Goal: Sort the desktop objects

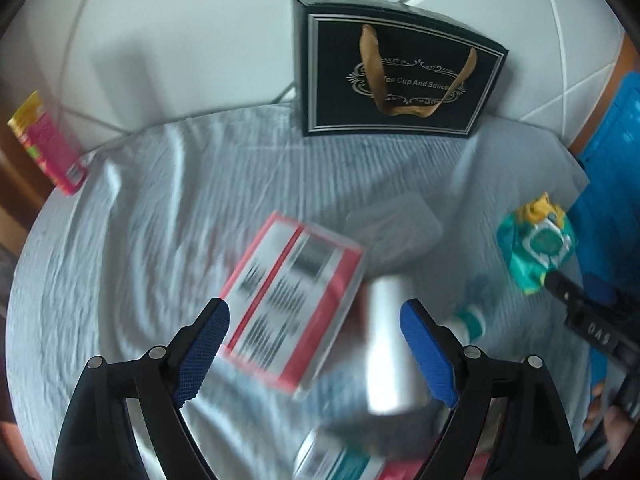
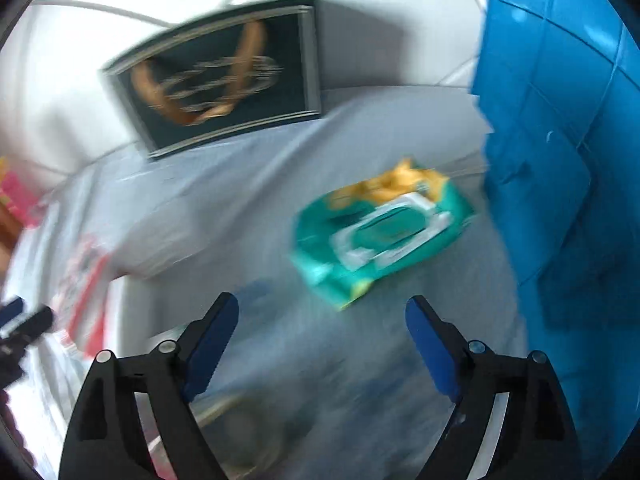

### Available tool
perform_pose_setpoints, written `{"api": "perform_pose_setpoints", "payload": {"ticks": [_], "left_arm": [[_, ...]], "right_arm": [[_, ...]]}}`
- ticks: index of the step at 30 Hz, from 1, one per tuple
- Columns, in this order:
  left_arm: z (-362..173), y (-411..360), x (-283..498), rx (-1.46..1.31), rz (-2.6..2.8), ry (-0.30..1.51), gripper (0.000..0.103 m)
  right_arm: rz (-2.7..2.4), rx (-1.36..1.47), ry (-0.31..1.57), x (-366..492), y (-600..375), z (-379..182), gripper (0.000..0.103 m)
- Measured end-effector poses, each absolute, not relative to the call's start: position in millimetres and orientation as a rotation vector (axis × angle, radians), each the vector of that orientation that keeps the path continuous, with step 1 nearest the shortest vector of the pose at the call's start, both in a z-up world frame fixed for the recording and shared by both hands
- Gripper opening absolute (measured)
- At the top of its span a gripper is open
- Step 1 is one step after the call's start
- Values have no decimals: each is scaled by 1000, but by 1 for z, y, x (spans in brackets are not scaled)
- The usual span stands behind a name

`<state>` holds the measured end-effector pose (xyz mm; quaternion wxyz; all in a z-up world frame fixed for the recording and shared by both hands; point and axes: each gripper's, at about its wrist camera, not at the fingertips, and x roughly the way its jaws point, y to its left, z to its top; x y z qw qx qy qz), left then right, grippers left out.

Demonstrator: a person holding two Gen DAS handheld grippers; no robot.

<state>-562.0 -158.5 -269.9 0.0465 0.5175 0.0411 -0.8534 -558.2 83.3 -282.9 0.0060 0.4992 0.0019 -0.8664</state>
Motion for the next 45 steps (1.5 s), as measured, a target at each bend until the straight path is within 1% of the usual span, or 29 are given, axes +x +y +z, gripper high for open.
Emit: {"api": "perform_pose_setpoints", "payload": {"ticks": [5,8,9,10,12,13,14,15,16,19,20,21,22,25,26,28,29,31,32,33,35,36,37,38,39,40,42,45], "left_arm": [[-289,-131,-629,1640,-2616,106,88],[-315,-117,-664,1746,-2606,104,88],[-323,-114,-672,1779,-2604,118,93],[-328,-113,-677,1805,-2607,145,94],[-329,-118,-676,1827,-2609,213,89],[-326,-120,-671,1819,-2625,223,78],[-324,-121,-665,1812,-2642,221,70],[-323,-124,-657,1817,-2649,224,68],[-322,-128,-649,1832,-2650,239,64],[-320,-139,-620,1876,-2627,289,55],[-319,-141,-609,1889,-2616,290,54],[-320,-143,-597,1899,-2606,282,53],[-320,-144,-585,1914,-2590,263,50],[-322,-145,-548,1941,-2536,194,48],[-322,-147,-537,1946,-2512,173,46],[-321,-156,-513,1964,-2475,158,44],[-320,-161,-502,1977,-2462,159,40],[-311,-174,-481,1979,-2460,191,40],[-306,-180,-474,1968,-2470,205,42],[-298,-185,-470,1935,-2489,208,47],[-279,-196,-463,1848,-2542,237,71],[-270,-202,-461,1790,-2562,243,77],[-262,-207,-459,1728,-2570,232,86],[-256,-211,-459,1676,-2575,219,87],[-251,-215,-459,1636,-2581,222,87],[-249,-220,-461,1611,-2582,237,87],[-250,-234,-469,1564,-2552,249,87],[-269,-249,-488,1517,-2489,247,87]], "right_arm": [[-2756,1645,-27,-600,103,-310,86],[-2786,1667,-31,-621,106,-322,87],[-2787,1676,-28,-628,107,-327,87],[-2772,1678,-34,-635,108,-332,87],[-2722,1663,-66,-644,108,-340,87],[-2698,1650,-64,-647,106,-343,87],[-2676,1622,-24,-646,100,-342,83],[-2649,1584,31,-645,90,-339,63],[-2613,1559,69,-644,82,-336,58],[-2435,1570,63,-636,56,-337,55],[-2384,1573,60,-630,48,-336,55],[-2332,1571,77,-620,37,-335,54],[-2280,1567,94,-611,27,-335,54],[-2122,1551,164,-575,-9,-332,54],[-2078,1546,195,-562,-21,-330,54],[-2023,1545,260,-541,-38,-328,54],[-1992,1548,284,-530,-45,-327,53],[-1920,1560,308,-508,-53,-323,53],[-1884,1566,320,-497,-58,-321,53],[-1873,1561,333,-489,-60,-317,53],[-1970,1519,330,-499,-57,-300,54],[-2028,1496,310,-508,-54,-291,57],[-2085,1475,272,-519,-49,-284,72],[-2139,1458,226,-532,-45,-276,81],[-2185,1445,184,-547,-43,-271,95],[-2214,1433,156,-561,-44,-269,98],[-2267,1420,131,-592,-56,-271,98],[-2271,1457,127,-632,-78,-297,98]]}}
